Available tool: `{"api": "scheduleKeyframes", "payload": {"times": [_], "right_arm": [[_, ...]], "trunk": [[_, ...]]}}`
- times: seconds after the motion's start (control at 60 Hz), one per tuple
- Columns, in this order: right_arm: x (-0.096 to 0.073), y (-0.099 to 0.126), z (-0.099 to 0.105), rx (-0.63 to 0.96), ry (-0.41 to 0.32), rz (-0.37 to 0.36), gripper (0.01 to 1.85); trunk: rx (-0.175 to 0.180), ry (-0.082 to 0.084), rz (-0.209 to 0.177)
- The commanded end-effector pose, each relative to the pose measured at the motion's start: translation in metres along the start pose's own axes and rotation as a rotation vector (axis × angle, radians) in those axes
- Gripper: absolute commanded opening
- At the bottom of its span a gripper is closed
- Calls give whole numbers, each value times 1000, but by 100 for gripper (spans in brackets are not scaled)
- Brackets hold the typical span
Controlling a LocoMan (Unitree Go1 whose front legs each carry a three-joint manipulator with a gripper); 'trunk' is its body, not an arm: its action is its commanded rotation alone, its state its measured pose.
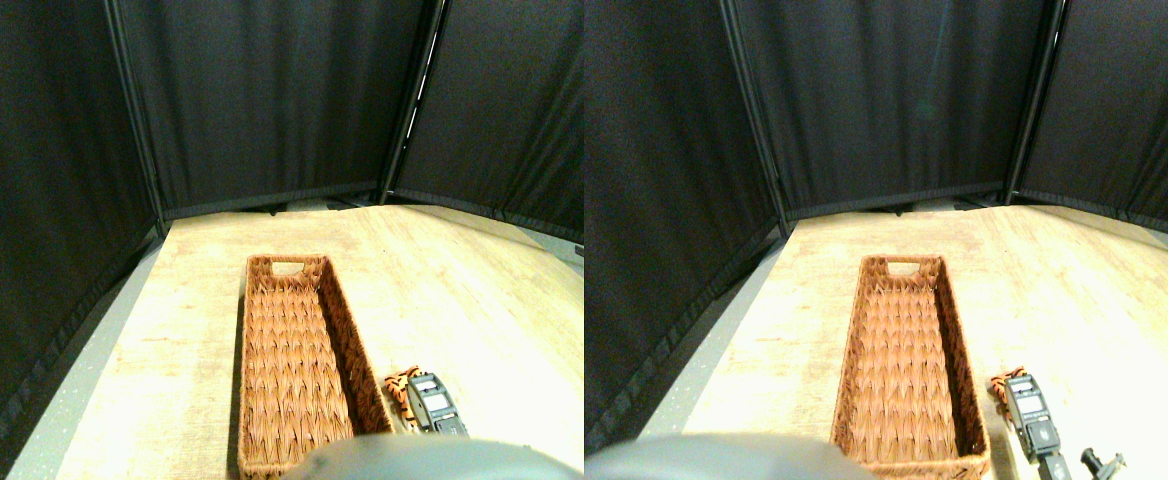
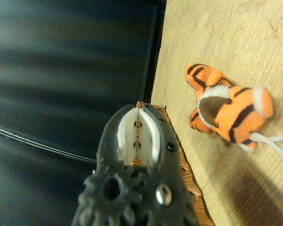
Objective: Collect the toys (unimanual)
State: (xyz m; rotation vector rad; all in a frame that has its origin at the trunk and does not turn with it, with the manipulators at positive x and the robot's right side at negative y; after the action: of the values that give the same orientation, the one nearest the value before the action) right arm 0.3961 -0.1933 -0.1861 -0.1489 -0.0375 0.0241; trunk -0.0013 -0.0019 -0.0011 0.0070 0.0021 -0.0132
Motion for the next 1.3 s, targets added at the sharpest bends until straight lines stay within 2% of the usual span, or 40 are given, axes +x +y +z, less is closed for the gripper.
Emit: {"api": "scheduleKeyframes", "payload": {"times": [0.017,0.65,0.7,0.733,0.75,0.8,0.833,0.867,0.933,1.0,1.033,1.1,1.217,1.233,1.3], "right_arm": [[0,-1,6,-2,-37,-12,6],[-3,-6,9,48,-20,-5,6],[-3,-7,10,131,-10,-4,7],[-2,-10,10,242,11,-38,11],[-2,-10,10,242,11,-38,11],[1,-15,8,331,15,-50,18],[1,-18,8,392,37,-103,29],[2,-19,8,418,47,-115,34],[5,-23,7,487,48,-71,41],[6,-25,8,553,60,-58,46],[6,-27,8,627,71,-84,50],[7,-28,10,658,79,-78,55],[8,-31,10,777,94,-80,54],[8,-31,11,840,108,-92,55],[10,-33,11,925,127,-106,54]], "trunk": [[-1,0,1],[-7,-3,-1],[-8,-1,-2],[-9,-1,-2],[-10,0,-3],[-11,1,-3],[-13,1,-3],[-13,1,-2],[-15,4,-3],[-18,6,-4],[-20,5,-5],[-25,6,-4],[-30,7,-2],[-30,6,-1],[-35,9,2]]}}
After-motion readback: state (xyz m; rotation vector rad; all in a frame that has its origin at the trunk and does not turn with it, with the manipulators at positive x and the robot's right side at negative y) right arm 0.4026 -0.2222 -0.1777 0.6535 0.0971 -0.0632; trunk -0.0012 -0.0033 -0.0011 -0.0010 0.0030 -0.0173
